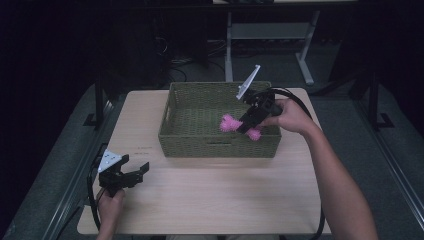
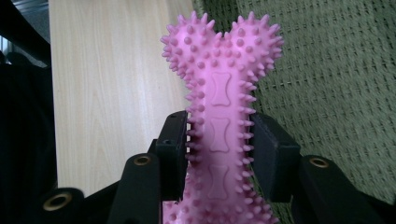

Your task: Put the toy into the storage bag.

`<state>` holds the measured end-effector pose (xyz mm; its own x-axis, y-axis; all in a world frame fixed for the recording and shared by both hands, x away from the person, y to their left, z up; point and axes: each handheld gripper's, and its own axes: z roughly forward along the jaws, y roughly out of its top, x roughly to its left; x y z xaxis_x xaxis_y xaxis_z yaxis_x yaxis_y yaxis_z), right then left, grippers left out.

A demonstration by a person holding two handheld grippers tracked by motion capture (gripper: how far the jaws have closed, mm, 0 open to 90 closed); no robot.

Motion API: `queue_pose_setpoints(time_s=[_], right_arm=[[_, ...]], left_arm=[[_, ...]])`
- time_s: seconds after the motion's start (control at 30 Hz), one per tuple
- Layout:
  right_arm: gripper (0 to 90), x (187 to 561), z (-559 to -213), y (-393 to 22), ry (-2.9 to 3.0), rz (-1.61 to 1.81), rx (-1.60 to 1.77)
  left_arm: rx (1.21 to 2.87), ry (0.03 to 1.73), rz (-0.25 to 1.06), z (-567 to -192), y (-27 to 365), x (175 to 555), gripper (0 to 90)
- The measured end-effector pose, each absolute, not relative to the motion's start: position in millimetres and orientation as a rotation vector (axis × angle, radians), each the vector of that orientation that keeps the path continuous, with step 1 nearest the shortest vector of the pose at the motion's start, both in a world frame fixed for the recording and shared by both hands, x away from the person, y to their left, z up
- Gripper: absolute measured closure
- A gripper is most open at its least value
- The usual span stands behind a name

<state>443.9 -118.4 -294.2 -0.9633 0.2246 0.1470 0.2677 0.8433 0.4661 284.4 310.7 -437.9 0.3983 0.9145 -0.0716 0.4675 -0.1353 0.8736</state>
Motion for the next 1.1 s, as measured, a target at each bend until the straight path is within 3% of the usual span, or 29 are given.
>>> queue_pose_setpoints(time_s=[1.1], right_arm=[[57.9,482.6,-307.6,-110.6,-2.921,-0.715,-0.481]], left_arm=[[1.755,1.213,0.622,-437.8,312.5,284.0,13.8]])
